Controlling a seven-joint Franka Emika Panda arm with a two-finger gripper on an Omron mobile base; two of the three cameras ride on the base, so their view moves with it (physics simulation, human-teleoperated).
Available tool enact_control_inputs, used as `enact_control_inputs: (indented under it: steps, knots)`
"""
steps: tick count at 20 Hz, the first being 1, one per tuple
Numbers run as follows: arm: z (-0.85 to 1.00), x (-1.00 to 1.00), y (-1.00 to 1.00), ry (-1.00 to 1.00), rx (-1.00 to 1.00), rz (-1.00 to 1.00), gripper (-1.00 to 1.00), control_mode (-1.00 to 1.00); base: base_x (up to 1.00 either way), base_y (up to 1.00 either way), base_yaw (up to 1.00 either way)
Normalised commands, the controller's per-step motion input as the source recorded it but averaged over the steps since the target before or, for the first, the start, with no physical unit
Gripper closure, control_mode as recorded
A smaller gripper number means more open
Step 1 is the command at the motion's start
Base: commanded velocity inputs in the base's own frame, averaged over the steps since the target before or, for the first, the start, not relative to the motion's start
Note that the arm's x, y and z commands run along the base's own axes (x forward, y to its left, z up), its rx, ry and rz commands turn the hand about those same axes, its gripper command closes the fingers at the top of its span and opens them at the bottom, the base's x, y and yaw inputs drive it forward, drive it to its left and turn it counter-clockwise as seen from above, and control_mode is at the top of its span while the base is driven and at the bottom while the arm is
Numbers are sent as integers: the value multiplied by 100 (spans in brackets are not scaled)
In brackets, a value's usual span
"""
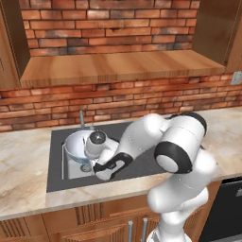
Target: Pick the jar and bowl and place them in the sink. Then turn on the water.
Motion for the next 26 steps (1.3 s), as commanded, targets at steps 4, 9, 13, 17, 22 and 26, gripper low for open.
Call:
enact_control_inputs:
  steps: [4,9,13,17,22,26]
  knots:
    - [-16,31,25,0,0,0,100,-100,0,0,0]
    - [-26,24,24,0,0,0,100,-100,0,0,0]
    - [-33,8,15,0,0,0,100,-100,0,0,0]
    - [-31,3,7,0,0,0,100,-100,0,0,0]
    - [-21,1,0,1,0,0,100,-100,0,0,0]
    - [-5,0,-5,2,0,0,100,-100,0,0,0]
